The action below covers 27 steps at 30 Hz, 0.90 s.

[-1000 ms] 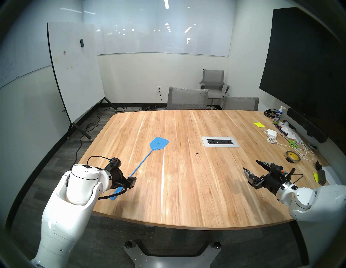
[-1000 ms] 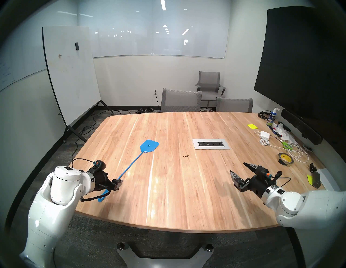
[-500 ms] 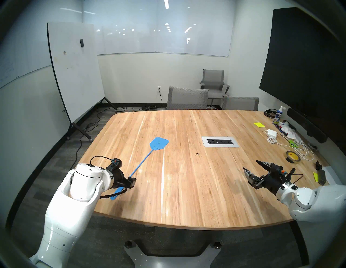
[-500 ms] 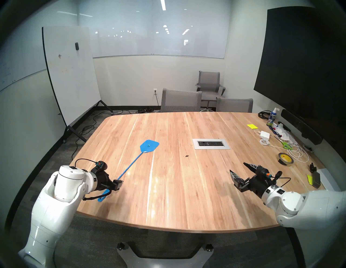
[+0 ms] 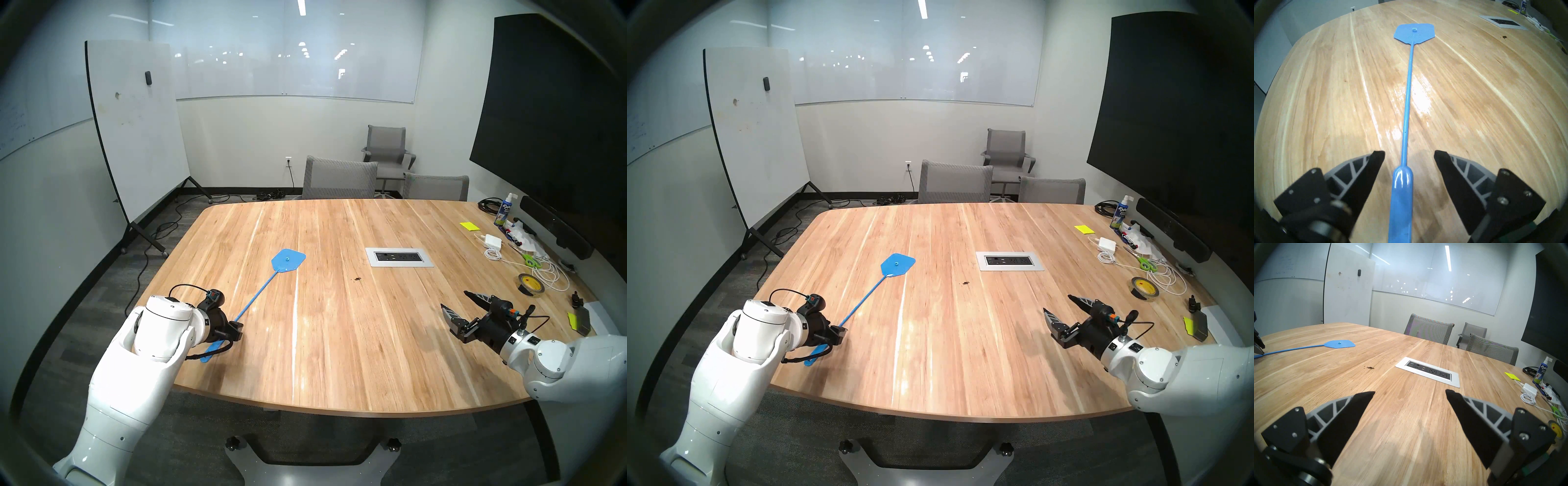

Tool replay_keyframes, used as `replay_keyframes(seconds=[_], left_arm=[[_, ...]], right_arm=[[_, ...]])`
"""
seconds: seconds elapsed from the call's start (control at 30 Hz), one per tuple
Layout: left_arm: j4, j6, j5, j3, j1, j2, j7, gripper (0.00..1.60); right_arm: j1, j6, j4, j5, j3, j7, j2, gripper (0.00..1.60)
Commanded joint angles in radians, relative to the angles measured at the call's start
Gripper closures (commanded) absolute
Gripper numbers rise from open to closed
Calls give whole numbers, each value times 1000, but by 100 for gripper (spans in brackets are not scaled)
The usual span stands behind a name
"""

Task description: Swat a bug on table

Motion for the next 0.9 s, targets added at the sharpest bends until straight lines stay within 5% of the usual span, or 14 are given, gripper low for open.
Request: replay_keyframes(seconds=[0.0, 0.43, 0.87], left_arm=[[-10, -10, 1, -2, -3, -3, 4, 41], [1, -14, 5, 1, 0, -6, 9, 53], [19, -20, 10, 8, -2, -10, 15, 49]], right_arm=[[9, -2, 2, -1, 6, 0, -1, 0], [9, -2, 2, -1, 6, 0, -1, 0], [9, -2, 2, -1, 6, 0, -1, 0]])
